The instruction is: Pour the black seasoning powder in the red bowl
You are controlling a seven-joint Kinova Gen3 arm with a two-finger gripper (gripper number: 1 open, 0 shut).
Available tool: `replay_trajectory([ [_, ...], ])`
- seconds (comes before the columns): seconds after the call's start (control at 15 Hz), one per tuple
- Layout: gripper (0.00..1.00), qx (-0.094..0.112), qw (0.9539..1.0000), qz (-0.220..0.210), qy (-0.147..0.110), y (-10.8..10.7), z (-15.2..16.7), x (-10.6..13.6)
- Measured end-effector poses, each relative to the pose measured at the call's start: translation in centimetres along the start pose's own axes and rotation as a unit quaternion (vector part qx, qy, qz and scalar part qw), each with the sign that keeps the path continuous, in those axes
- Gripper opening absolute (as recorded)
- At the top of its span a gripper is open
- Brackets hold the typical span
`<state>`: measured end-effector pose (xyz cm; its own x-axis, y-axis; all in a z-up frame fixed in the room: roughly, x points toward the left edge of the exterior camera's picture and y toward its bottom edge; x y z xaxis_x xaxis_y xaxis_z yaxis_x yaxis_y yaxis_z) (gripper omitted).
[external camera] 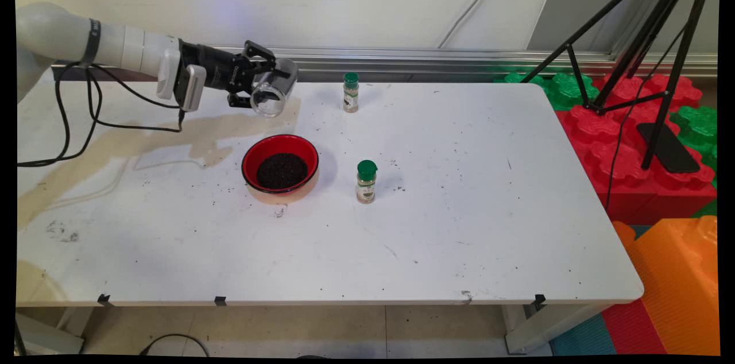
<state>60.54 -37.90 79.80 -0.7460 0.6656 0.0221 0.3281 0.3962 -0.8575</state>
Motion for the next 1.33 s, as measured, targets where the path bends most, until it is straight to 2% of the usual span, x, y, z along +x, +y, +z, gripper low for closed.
replay_trajectory([
  [0.6,0.00,-0.001,0.9977,0.068,-0.006,0.4,1.3,0.7],
  [1.0,0.00,-0.001,0.9921,0.125,-0.009,0.7,2.0,1.2],
  [1.33,0.00,0.001,0.9857,0.168,-0.007,0.9,2.3,1.6],
])
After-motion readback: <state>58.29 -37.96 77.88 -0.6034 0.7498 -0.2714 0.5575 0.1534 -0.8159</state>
